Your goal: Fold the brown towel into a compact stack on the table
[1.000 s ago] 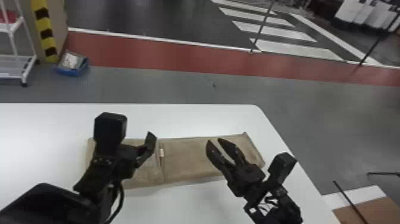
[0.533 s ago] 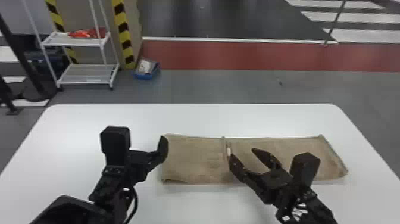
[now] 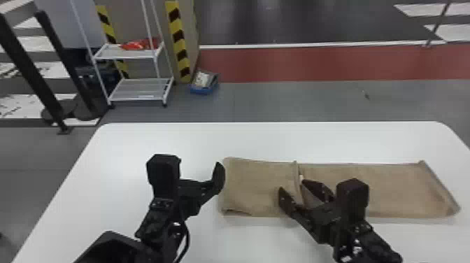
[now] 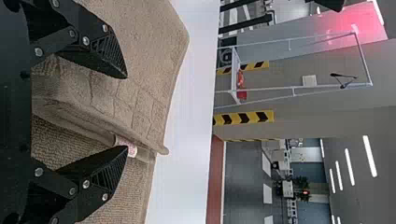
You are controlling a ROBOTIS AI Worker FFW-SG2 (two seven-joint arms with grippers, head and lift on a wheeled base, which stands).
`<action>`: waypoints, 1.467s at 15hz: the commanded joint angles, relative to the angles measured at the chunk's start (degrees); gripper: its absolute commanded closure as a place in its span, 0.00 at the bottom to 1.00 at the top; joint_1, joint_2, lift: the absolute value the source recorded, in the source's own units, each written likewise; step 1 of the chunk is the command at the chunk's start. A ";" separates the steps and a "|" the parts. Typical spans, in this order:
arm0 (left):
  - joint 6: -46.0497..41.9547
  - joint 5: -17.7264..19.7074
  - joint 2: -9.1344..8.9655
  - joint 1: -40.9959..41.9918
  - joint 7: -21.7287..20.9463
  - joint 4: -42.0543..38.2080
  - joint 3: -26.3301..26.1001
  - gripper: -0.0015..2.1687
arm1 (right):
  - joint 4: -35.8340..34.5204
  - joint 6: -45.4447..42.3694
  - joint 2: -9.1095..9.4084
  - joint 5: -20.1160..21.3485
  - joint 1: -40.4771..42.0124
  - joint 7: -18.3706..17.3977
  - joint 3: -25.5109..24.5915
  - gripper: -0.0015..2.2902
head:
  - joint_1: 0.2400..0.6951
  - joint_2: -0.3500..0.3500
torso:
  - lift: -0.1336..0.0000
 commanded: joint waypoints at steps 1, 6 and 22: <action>-0.35 0.62 0.21 0.13 -0.26 -0.01 0.31 0.02 | 0.06 0.07 0.14 0.48 0.02 -0.24 0.20 0.21 | 1.00 0.62 | 0.07; -0.53 0.71 0.21 0.04 -0.61 0.26 0.31 0.02 | -1.00 -2.92 0.14 1.09 1.60 -3.14 0.28 0.21 | 1.00 0.62 | 0.07; -0.18 0.97 0.47 -0.05 -1.40 0.08 1.01 0.02 | 1.02 0.77 0.14 2.50 -0.77 -3.14 0.37 0.36 | 1.00 0.61 | 0.07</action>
